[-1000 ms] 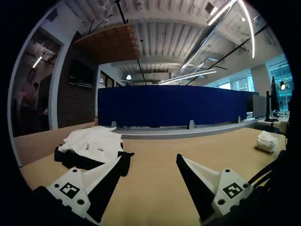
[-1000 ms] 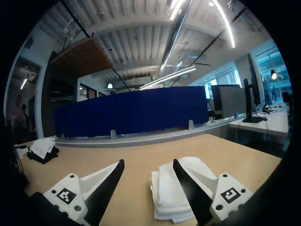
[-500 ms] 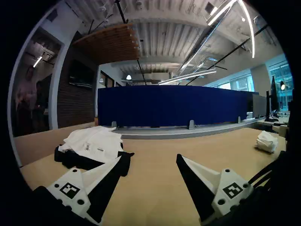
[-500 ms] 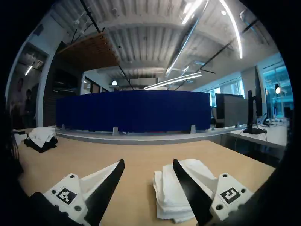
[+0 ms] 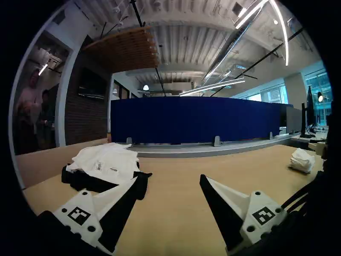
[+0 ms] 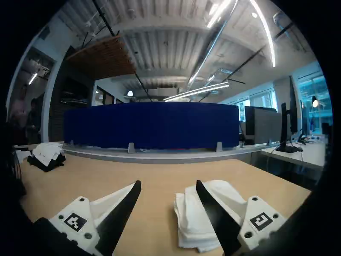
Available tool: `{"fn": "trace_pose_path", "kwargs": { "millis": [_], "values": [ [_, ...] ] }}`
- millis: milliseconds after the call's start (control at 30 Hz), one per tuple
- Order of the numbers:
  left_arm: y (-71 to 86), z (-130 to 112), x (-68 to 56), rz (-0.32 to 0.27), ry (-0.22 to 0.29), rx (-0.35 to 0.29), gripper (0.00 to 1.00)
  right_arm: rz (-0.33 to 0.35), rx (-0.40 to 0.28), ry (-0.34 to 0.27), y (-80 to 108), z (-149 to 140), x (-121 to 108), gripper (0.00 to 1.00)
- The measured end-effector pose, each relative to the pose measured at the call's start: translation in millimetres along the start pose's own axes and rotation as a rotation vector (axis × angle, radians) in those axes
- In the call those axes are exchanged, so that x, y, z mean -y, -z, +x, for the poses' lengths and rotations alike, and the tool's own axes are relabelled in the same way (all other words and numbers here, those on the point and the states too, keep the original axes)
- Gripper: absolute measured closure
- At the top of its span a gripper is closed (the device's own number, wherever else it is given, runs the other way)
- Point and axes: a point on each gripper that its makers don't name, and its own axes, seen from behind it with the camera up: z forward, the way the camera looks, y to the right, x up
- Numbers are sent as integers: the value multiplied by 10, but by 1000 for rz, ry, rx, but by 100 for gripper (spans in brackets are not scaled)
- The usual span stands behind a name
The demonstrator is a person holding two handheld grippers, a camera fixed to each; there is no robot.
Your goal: Fold towel
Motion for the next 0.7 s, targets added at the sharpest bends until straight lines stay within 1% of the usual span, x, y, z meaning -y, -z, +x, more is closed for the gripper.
{"fn": "trace_pose_path", "kwargs": {
  "millis": [700],
  "values": [
    [-12,-20,12,-1,0,-1,1,0,0,0,4,6,3,0]
  ]
}}
